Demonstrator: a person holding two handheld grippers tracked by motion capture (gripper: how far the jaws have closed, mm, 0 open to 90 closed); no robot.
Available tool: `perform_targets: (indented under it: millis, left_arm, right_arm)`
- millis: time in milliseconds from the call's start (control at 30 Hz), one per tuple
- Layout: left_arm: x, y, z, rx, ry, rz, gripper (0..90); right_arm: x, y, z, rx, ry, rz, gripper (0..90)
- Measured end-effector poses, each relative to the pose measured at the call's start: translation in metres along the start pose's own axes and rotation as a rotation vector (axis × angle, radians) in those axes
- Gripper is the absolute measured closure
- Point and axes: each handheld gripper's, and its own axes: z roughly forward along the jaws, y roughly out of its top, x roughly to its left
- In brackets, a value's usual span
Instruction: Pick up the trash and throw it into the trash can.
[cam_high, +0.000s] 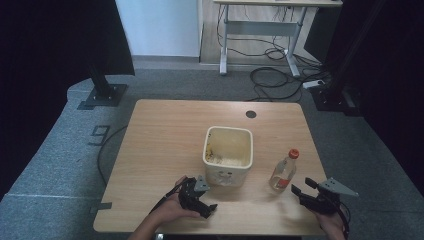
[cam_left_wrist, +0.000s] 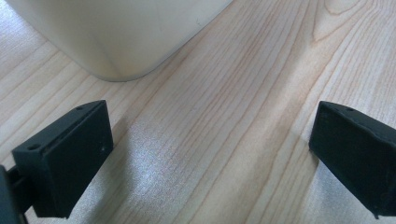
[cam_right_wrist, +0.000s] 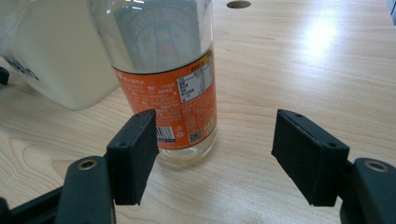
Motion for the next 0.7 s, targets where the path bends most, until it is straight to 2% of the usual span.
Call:
perform_targets:
  millis: [300,700]
  left_arm:
    - [-0.0002,0.0,0.0,0.0,0.001,-0.001,0.0]
    - [0.0001,0.0003,0.0003,-0.001,-0.001,0.001,0.0]
  right_arm:
    - [0.0041,0.001,0.0011,0.007,-0.002,-0.02,30.8]
    - [0.0022,0.0006,-0.0005,0.006,-0.017,-0.004,30.9]
